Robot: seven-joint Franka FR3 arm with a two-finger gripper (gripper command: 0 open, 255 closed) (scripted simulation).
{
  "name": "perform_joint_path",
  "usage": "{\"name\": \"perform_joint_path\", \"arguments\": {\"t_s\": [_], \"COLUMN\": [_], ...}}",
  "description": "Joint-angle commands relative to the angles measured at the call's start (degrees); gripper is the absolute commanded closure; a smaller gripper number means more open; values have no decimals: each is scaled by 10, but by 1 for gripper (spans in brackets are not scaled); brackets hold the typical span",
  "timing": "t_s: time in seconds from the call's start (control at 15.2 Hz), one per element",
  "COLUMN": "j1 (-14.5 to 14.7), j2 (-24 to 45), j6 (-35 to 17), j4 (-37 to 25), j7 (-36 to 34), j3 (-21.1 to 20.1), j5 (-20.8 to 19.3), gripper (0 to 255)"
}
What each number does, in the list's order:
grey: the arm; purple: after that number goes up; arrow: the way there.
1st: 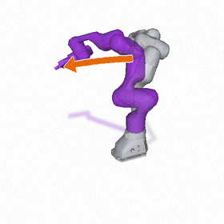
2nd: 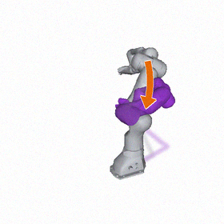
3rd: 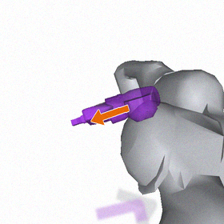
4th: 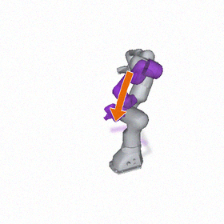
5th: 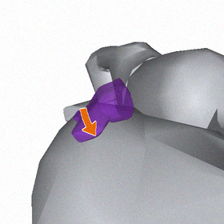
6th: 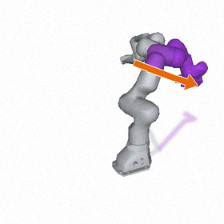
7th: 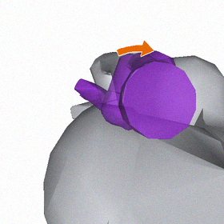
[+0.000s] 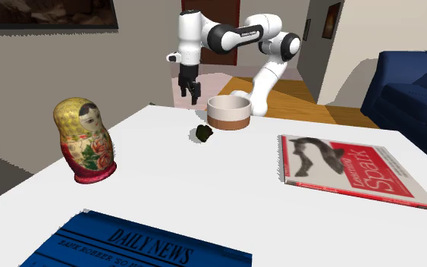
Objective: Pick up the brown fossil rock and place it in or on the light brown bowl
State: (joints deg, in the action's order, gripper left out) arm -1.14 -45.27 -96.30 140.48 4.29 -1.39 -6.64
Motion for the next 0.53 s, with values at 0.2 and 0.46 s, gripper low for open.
{"name": "perform_joint_path", "arguments": {"t_s": [0.2,0.46], "j1": [24,54], "j2": [11,28], "j6": [-17,-40], "j4": [-8,-22], "j7": [-13,-30], "j3": [-29,-69], "j5": [20,43], "gripper": [0,0]}}
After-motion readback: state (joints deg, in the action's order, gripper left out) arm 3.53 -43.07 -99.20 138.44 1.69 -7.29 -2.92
